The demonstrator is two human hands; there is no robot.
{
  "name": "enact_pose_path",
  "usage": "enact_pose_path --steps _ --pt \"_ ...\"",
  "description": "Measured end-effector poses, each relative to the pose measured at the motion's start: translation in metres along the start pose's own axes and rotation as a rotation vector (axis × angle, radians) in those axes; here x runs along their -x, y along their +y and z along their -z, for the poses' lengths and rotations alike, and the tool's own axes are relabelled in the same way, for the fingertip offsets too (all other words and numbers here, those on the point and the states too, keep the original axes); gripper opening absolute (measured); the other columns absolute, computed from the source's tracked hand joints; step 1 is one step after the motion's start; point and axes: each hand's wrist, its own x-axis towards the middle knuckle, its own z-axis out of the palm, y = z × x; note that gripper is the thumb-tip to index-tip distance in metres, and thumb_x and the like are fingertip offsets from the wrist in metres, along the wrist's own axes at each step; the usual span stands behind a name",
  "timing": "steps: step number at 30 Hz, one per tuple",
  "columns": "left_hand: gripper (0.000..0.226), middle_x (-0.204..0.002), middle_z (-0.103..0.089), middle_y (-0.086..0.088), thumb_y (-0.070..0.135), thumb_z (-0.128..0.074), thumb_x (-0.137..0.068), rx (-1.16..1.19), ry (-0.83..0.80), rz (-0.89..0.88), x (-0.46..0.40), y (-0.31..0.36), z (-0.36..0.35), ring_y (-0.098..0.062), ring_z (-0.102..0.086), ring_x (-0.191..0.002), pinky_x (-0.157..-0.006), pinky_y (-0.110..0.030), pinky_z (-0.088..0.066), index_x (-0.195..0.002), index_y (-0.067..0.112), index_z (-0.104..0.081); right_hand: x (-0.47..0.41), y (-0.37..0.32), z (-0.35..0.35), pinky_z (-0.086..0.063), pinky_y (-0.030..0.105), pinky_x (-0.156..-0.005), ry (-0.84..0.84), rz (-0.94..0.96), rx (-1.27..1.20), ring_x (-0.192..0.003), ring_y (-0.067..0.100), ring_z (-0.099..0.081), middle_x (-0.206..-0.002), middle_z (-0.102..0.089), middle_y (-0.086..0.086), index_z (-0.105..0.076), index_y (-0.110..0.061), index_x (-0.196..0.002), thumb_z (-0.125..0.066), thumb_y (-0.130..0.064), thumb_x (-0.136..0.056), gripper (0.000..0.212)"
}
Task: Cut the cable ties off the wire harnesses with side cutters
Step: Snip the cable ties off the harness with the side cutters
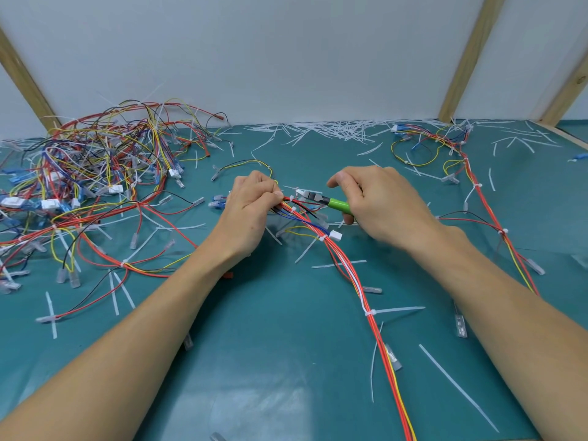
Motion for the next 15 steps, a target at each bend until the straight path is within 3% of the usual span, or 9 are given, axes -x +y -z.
enact_pose_path --steps 4,6,8,12,15 --pt "0.023 -0.093 -0.05 -0.003 0.029 -0.046 -0.088 0.003 0.004 0.006 0.0 0.0 0.0 -0.014 -0.036 -0.096 -0.092 -0.027 -0.027 -0.069 0.016 -0.05 -0.003 0.005 0.001 -0.055 0.045 -0.081 0.134 -0.087 -0.157 -0.072 0.025 -0.065 -0.06 -0.069 -0.009 -0.07 -0.027 -0.103 -0.032 -0.05 -0.107 0.044" --pt "0.028 -0.09 -0.049 -0.001 0.018 -0.051 -0.098 -0.013 0.024 -0.007 0.0 -0.001 0.0 -0.015 -0.036 -0.097 -0.09 -0.025 -0.027 -0.071 0.015 -0.053 -0.004 0.007 0.001 -0.056 0.047 -0.081 0.153 -0.131 -0.218 -0.07 0.024 -0.067 -0.061 -0.07 -0.01 -0.069 -0.027 -0.101 -0.028 -0.06 -0.105 0.053" --pt "0.032 -0.088 -0.047 0.004 0.011 -0.051 -0.102 -0.037 0.055 -0.024 0.0 -0.001 0.0 -0.016 -0.037 -0.097 -0.089 -0.018 -0.028 -0.072 0.02 -0.055 -0.005 0.008 0.001 -0.058 0.046 -0.076 0.136 -0.2 -0.351 -0.061 0.022 -0.067 -0.061 -0.071 -0.006 -0.068 -0.027 -0.099 -0.027 -0.066 -0.103 0.057" --pt "0.021 -0.095 -0.049 0.006 0.014 -0.053 -0.102 -0.111 0.137 -0.099 0.0 -0.002 0.0 -0.016 -0.039 -0.103 -0.09 -0.01 -0.027 -0.083 0.017 -0.06 -0.007 0.001 0.006 -0.051 0.032 -0.049 0.037 -0.37 -0.752 -0.048 0.019 -0.058 -0.061 -0.067 0.002 -0.063 -0.021 -0.092 -0.037 -0.071 -0.099 0.057" --pt "0.014 -0.102 -0.052 0.001 0.013 -0.055 -0.102 -0.164 0.199 -0.162 0.0 -0.003 0.001 -0.019 -0.041 -0.105 -0.09 -0.007 -0.025 -0.089 0.015 -0.062 -0.004 -0.004 0.01 -0.052 0.029 -0.047 -0.071 -0.414 -0.894 -0.05 0.017 -0.056 -0.064 -0.063 -0.001 -0.066 -0.016 -0.1 -0.057 -0.07 -0.092 0.055"
